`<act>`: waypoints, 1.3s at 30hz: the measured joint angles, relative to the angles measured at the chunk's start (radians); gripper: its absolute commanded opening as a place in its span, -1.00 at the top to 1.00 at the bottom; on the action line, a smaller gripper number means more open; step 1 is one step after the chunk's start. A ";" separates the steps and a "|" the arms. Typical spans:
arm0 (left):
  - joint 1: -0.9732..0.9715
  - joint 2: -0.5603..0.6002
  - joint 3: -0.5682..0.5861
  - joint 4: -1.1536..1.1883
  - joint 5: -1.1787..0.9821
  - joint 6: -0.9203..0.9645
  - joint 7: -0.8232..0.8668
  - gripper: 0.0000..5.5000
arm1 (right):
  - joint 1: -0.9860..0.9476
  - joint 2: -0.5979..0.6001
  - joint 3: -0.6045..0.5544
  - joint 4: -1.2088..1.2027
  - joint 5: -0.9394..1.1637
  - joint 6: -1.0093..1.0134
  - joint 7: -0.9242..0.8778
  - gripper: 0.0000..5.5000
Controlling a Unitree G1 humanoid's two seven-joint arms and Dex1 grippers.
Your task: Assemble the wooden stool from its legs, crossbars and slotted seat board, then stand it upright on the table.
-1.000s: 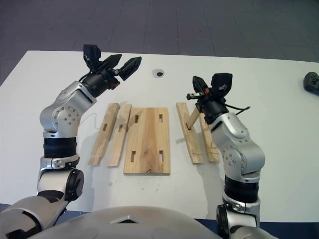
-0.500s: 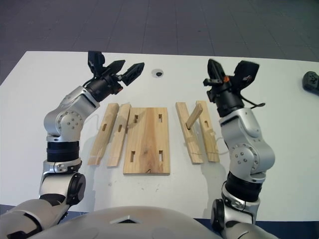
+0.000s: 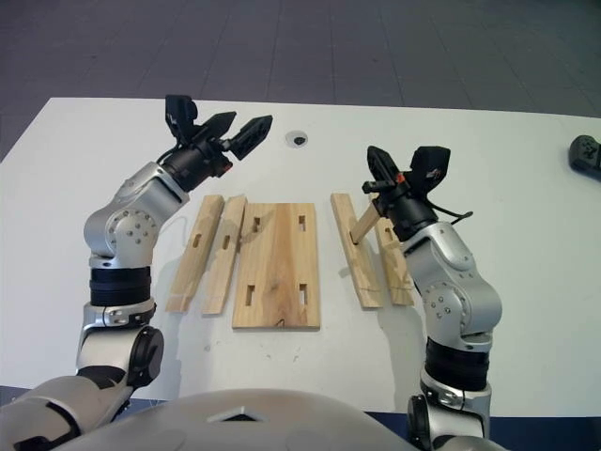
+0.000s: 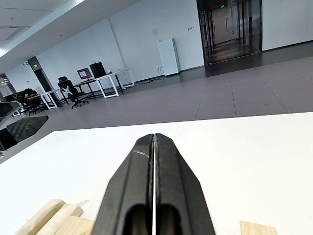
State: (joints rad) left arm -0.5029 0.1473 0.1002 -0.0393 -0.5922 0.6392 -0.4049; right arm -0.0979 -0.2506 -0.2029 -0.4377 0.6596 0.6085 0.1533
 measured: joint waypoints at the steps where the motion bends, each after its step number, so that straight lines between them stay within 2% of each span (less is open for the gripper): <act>1: 0.003 -0.006 -0.002 -0.008 -0.001 0.004 0.000 -0.96 | 0.001 0.005 -0.013 -0.002 0.010 -0.010 0.001 0.99; 7: 0.033 -0.019 -0.026 -0.026 -0.001 0.014 0.000 -0.96 | 0.024 0.054 -0.084 -0.045 0.100 -0.037 -0.020 0.99; 12: 0.037 -0.020 -0.029 -0.039 -0.002 0.017 0.000 -0.96 | -0.057 0.058 -0.124 -0.117 0.167 -0.054 -0.091 0.99; 17: 0.038 -0.020 -0.027 -0.044 -0.002 0.020 0.002 -0.96 | -0.086 0.034 -0.057 -0.161 0.153 -0.016 -0.118 0.99; 23: 0.037 -0.020 -0.025 -0.044 -0.002 0.020 0.003 -0.96 | -0.003 0.023 0.062 -0.062 0.053 0.007 -0.070 0.99; 39: 0.037 -0.020 -0.023 -0.043 -0.001 0.020 0.006 -0.96 | -0.034 0.019 0.079 -0.015 -0.044 -0.026 -0.028 0.99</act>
State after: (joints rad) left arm -0.4654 0.1271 0.0773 -0.0826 -0.5929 0.6596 -0.3994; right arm -0.1316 -0.2320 -0.1238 -0.4522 0.6158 0.5828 0.1252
